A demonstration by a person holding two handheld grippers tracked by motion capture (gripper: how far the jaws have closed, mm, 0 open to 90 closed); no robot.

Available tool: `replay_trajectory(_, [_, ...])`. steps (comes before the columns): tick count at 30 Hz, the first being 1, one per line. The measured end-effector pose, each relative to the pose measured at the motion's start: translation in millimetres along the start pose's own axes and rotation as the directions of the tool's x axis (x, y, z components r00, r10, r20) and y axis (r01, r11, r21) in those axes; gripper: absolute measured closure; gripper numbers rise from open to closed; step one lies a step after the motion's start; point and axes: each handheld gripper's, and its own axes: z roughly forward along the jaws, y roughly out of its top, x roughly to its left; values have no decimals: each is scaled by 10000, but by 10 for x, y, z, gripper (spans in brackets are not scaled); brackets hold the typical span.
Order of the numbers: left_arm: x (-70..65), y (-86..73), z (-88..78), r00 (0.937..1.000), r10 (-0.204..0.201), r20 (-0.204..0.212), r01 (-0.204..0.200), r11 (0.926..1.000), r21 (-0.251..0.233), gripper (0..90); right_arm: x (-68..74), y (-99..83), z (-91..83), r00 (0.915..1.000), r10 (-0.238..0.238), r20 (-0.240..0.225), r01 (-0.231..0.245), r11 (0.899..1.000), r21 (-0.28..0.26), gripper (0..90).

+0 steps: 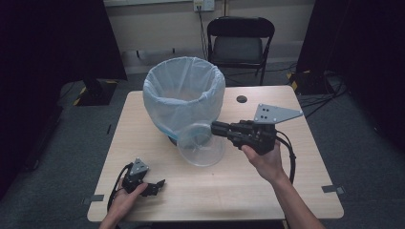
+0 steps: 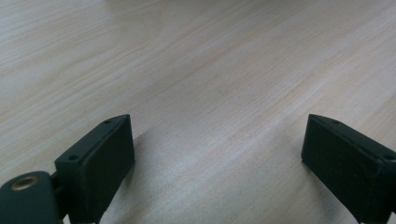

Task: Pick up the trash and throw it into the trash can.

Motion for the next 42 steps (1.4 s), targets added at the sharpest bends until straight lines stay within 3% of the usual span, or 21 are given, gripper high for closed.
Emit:
replay_trajectory(12, [0,0,0,10000,2,-3,-2,10000,-8,89,-56,219,73,9996,-32,-285,5,9954,-959,840])
replay_trajectory(19, [1,0,-1,10000,14,-6,-14,10000,-4,89,-206,404,110,9996,157,-238,-190,9893,-1443,841])
replay_trajectory(24, [1,0,0,10000,12,0,-12,10000,-10,89,-251,523,174,10000,2,62,7,9888,-1495,841])
replay_trajectory(34, [1,0,0,10000,8,8,-8,10000,-9,89,-569,706,350,9975,417,567,-305,9820,-1867,841])
replay_trajectory(37, [1,1,0,10000,13,-2,-13,10000,-7,89,-739,736,459,9925,768,953,-575,9798,-1913,842])
replay_trajectory(42, [1,0,0,10000,7,7,-7,10000,-9,89,-895,728,615,9871,1013,1236,-799,9827,-1672,841])
